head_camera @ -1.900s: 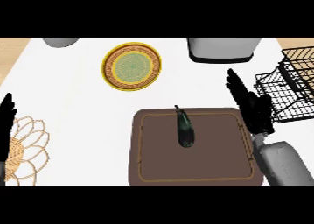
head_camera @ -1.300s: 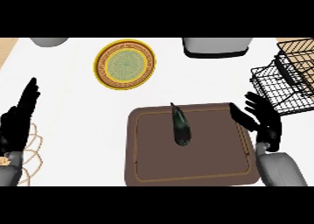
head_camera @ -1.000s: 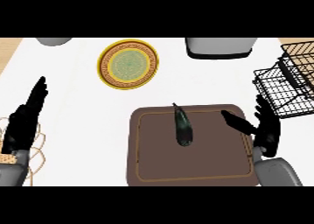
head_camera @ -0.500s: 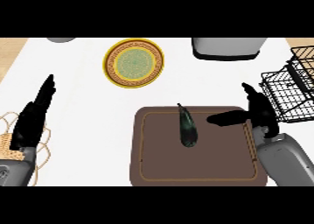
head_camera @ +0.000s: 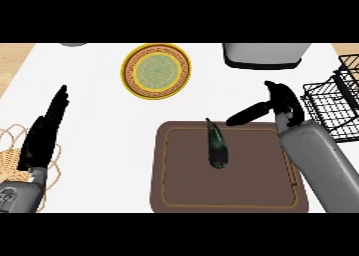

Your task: Pick the eggplant from the tray and place it in the tiered basket

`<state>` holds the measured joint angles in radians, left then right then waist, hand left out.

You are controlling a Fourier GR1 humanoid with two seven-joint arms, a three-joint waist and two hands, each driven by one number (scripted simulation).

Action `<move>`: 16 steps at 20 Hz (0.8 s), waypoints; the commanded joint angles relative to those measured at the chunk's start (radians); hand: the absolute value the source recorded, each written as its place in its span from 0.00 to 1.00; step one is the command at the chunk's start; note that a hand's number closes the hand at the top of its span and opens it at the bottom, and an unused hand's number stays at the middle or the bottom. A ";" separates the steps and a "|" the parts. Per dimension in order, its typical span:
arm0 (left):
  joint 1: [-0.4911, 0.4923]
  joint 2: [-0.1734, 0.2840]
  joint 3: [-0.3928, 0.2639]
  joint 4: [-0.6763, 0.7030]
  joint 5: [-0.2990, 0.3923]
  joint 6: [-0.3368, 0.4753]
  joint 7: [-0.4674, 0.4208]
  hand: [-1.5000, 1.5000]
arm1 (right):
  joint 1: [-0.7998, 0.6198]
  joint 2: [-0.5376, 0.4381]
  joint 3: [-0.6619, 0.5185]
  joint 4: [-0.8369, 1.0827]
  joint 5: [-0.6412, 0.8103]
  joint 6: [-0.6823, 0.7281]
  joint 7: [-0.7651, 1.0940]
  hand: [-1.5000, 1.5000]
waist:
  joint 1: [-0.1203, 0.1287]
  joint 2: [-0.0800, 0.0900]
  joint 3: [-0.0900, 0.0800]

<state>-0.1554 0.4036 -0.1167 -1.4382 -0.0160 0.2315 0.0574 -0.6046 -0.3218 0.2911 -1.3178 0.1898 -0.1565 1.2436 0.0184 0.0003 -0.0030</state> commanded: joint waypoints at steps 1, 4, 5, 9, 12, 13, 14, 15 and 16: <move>0.016 0.014 0.010 -0.019 0.008 -0.019 -0.006 0.50 | -0.089 0.028 -0.024 0.106 -0.062 0.100 0.244 0.00 | 0.006 -0.002 0.000; 0.002 -0.008 0.007 0.005 -0.009 0.004 0.003 0.50 | -0.093 0.048 -0.006 0.160 -0.066 0.104 0.244 0.00 | -0.007 -0.001 0.001; -0.008 0.018 0.023 -0.012 0.015 -0.029 0.019 0.50 | -0.092 0.077 0.012 0.196 -0.057 0.086 0.244 0.00 | -0.003 -0.002 0.001; -0.016 -0.006 0.012 0.008 -0.010 -0.008 0.008 0.50 | -0.181 0.117 0.019 0.297 -0.059 0.097 0.244 0.00 | -0.006 -0.002 0.000; 0.001 0.006 0.050 0.033 0.019 -0.029 -0.020 0.50 | -0.105 0.100 0.032 0.247 -0.084 0.125 0.244 0.00 | -0.030 -0.008 0.000; 0.010 0.001 0.025 0.010 -0.010 -0.018 -0.005 0.50 | -0.141 0.102 0.024 0.284 -0.073 0.120 0.244 0.00 | -0.017 -0.005 0.001; 0.033 -0.018 0.026 0.007 -0.005 -0.007 -0.027 0.50 | -0.159 0.117 0.022 0.306 -0.077 0.119 0.244 0.00 | -0.013 -0.005 0.001; 0.021 -0.001 0.055 0.056 0.013 -0.031 -0.060 0.50 | -0.144 0.148 0.050 0.286 -0.059 0.092 0.244 0.00 | -0.024 -0.006 0.000; -0.001 -0.008 0.036 0.023 -0.004 -0.021 -0.016 0.50 | -0.164 0.149 0.046 0.308 -0.055 0.101 0.244 0.00 | -0.020 -0.005 0.001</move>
<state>-0.1466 0.4009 -0.0818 -1.4146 -0.0129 0.2110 0.0351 -0.7230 -0.2125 0.3225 -1.0352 0.1210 -0.0581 1.2471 0.0009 -0.0044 -0.0023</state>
